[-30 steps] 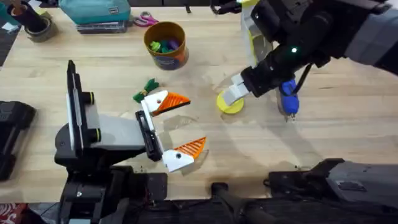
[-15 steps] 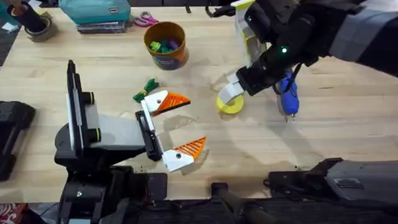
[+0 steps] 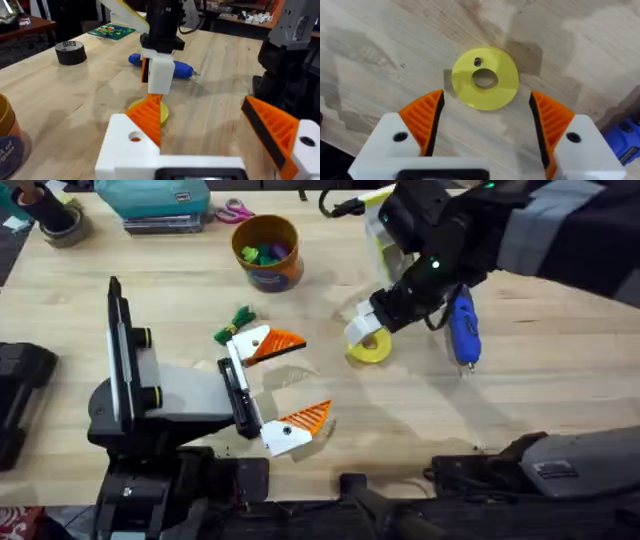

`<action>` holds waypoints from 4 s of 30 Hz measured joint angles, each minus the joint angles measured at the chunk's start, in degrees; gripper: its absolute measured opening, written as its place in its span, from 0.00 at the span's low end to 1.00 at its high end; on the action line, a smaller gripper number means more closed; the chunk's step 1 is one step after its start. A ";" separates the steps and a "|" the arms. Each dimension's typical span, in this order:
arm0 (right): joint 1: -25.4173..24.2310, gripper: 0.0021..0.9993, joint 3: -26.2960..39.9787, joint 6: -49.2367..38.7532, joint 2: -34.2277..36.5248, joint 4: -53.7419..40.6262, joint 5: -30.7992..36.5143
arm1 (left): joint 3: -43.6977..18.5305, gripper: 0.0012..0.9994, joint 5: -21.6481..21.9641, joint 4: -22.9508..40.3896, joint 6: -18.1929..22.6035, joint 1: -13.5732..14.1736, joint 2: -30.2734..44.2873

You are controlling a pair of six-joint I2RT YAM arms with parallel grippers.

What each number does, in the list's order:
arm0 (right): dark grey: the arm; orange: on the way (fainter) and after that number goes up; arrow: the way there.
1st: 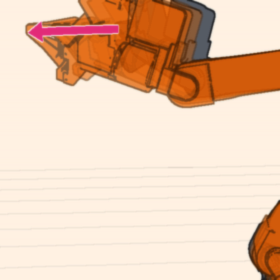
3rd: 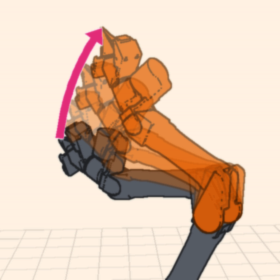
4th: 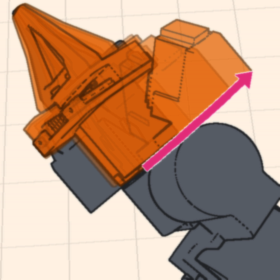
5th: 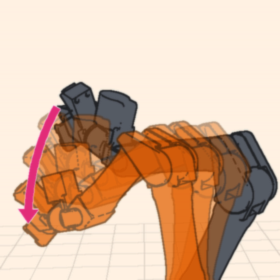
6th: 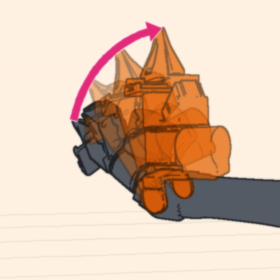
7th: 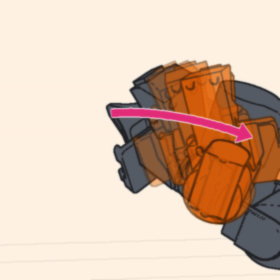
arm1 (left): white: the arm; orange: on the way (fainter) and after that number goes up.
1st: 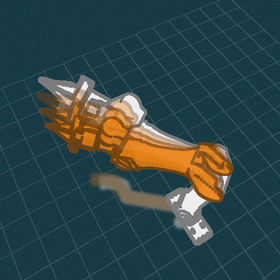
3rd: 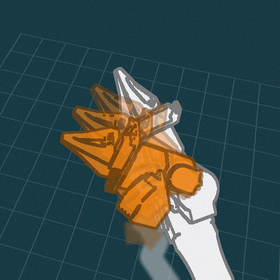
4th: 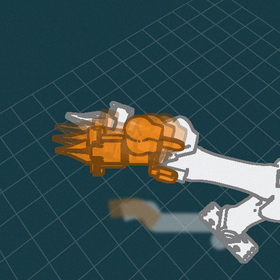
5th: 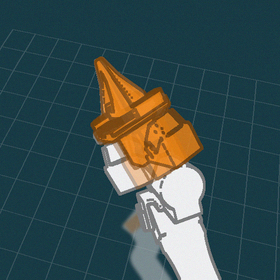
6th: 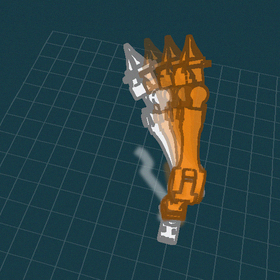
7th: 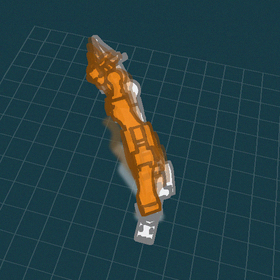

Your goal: Pick up the gripper from the table and insert it into the empty holder that is missing its gripper. Then pick up a screw, insert it into the mounting hole, and use the screwdriver to tighten it. Finally, clean up the table by picking up the vegetable and placing it into the bucket.

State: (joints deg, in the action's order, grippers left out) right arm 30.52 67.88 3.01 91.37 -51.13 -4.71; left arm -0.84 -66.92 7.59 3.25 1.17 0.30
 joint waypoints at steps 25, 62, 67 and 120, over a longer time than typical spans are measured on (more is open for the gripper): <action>4.23 1.00 -1.37 6.19 1.55 6.14 3.87 | 0.00 0.99 0.00 0.01 0.00 0.00 0.01; 4.23 0.64 -3.65 6.95 5.38 11.37 4.37 | 0.00 0.99 0.00 0.00 0.00 0.00 0.01; 4.23 0.60 -3.65 7.08 5.38 11.55 4.46 | 0.00 0.99 0.00 -0.01 0.00 0.00 0.01; 5.49 0.00 -3.65 7.28 5.38 13.06 5.53 | 0.00 0.99 0.00 0.00 0.00 0.00 0.00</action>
State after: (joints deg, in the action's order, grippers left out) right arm 36.01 64.23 10.28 96.75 -38.06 0.82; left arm -0.84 -66.92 7.59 3.25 1.17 0.30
